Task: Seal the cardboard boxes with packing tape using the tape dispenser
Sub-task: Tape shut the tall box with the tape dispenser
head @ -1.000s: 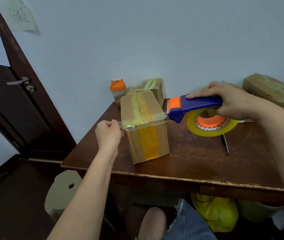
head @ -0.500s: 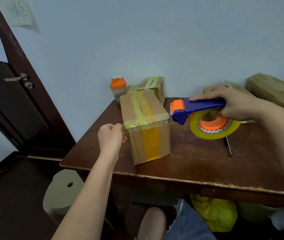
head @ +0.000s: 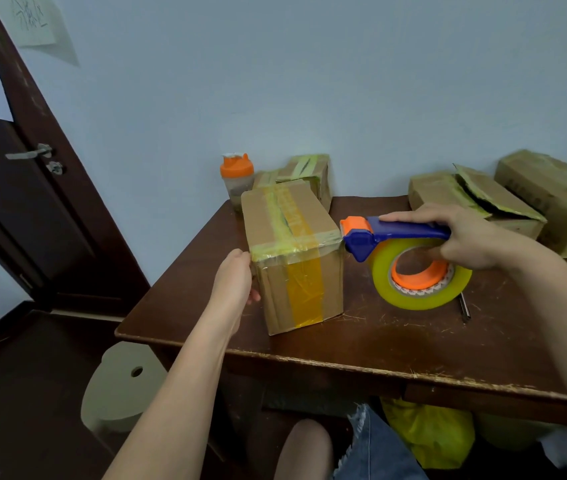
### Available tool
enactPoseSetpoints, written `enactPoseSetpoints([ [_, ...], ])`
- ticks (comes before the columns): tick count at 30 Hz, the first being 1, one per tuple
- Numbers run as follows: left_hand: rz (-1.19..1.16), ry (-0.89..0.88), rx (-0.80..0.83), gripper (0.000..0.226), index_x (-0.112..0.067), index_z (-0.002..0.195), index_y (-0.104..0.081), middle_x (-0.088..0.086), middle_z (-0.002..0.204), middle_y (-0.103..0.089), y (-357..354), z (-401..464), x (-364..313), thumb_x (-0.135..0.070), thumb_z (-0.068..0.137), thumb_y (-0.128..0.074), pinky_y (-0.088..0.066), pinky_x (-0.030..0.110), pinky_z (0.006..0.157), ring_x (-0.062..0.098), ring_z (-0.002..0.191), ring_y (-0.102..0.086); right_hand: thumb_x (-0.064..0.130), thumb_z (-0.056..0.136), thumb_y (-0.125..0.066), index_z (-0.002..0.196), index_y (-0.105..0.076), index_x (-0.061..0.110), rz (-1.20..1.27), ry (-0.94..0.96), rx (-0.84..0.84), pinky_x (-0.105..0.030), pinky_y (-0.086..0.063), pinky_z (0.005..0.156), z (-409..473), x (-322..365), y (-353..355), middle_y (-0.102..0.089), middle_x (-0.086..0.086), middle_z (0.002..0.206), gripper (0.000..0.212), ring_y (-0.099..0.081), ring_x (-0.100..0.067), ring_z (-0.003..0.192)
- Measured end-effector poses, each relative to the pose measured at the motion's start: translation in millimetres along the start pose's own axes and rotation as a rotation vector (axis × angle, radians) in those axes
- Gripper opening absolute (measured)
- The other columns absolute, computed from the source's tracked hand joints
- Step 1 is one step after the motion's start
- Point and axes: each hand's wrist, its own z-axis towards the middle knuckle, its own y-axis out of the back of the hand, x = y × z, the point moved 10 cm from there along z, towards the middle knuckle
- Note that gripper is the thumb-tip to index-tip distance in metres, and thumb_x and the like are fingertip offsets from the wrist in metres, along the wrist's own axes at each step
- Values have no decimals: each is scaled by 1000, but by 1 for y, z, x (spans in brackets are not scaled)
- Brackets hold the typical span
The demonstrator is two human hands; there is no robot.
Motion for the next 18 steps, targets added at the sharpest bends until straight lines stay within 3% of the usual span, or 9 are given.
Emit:
enactPoseSetpoints([
  [3,9,-29,-34,16,-16,112,-39,8,80,-50,-1,-1,1,-27,106,-28,-39,28,46,15,51,-45,-19,77,-57,119,-49,63,-6,-8,-13,-21,-41,76,2,-2,-1,-52,14,101,92,-53,-10,93],
  [7,33,-65,-39,18,-16,114,-40,7,96,-54,6,5,5,-31,106,-34,-43,29,58,14,68,-50,-16,79,-59,119,-46,64,33,-8,-19,-15,-40,77,4,2,-11,-51,10,104,91,-54,-10,96],
  [9,28,-213,-207,9,-16,109,-49,5,114,-54,31,5,-8,-20,102,-46,-43,27,73,11,84,-53,-13,81,-60,119,-44,66,52,2,-20,-21,-43,82,7,8,-20,-50,5,108,89,-54,-14,98],
  [12,88,-663,-517,16,-10,104,-61,0,109,-53,61,-37,-51,-8,97,-46,-44,24,85,14,99,-55,-14,80,-54,118,-42,66,71,20,-12,-23,-43,81,12,20,-33,-48,3,109,90,-54,-15,97],
  [14,173,-873,-478,27,-5,112,-65,4,112,-60,50,-55,-59,-11,95,-45,-44,24,94,14,108,-55,-14,80,-55,118,-41,67,75,31,-6,-28,-45,84,17,27,-40,-48,1,108,91,-54,-17,96],
  [18,325,-867,-311,39,-9,126,-63,5,131,-61,34,-43,-43,-22,96,-41,-36,24,111,13,128,-49,-15,80,-55,116,-39,69,78,43,7,-31,-46,86,25,33,-48,-48,-1,109,93,-53,-19,97],
])
